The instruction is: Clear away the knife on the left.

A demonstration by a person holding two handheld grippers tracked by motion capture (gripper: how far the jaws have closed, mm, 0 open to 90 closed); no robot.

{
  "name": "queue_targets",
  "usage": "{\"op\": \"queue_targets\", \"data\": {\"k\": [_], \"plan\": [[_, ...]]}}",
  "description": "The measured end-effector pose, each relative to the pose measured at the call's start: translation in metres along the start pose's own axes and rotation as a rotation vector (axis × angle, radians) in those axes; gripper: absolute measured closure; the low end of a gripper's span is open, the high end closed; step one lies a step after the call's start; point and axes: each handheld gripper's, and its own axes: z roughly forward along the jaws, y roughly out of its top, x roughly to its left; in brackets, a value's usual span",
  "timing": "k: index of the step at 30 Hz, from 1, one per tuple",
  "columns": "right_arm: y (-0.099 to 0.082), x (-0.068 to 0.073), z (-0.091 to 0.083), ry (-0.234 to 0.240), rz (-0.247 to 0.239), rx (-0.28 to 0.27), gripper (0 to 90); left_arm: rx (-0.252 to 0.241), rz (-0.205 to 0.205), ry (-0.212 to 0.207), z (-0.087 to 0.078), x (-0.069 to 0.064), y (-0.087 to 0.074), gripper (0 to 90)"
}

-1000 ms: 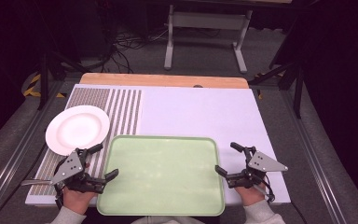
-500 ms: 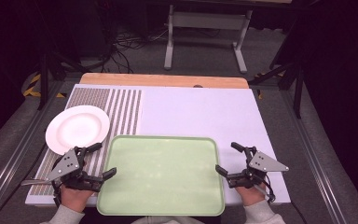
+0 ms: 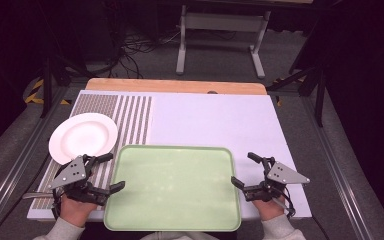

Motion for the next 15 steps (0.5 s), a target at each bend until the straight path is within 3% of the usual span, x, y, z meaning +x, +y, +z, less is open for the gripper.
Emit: {"op": "queue_targets", "data": {"k": [7,15], "plan": [[-0.001,0.000,0.000,0.001,0.004,0.002,1.8,0.054,0.033,-0.039,-0.006,0.005,0.015,6.1],[-0.001,0.000,0.000,0.003,0.004,0.004,1.9,0.112,0.038,-0.087,-0.015,0.011,0.025,7.6]]}}
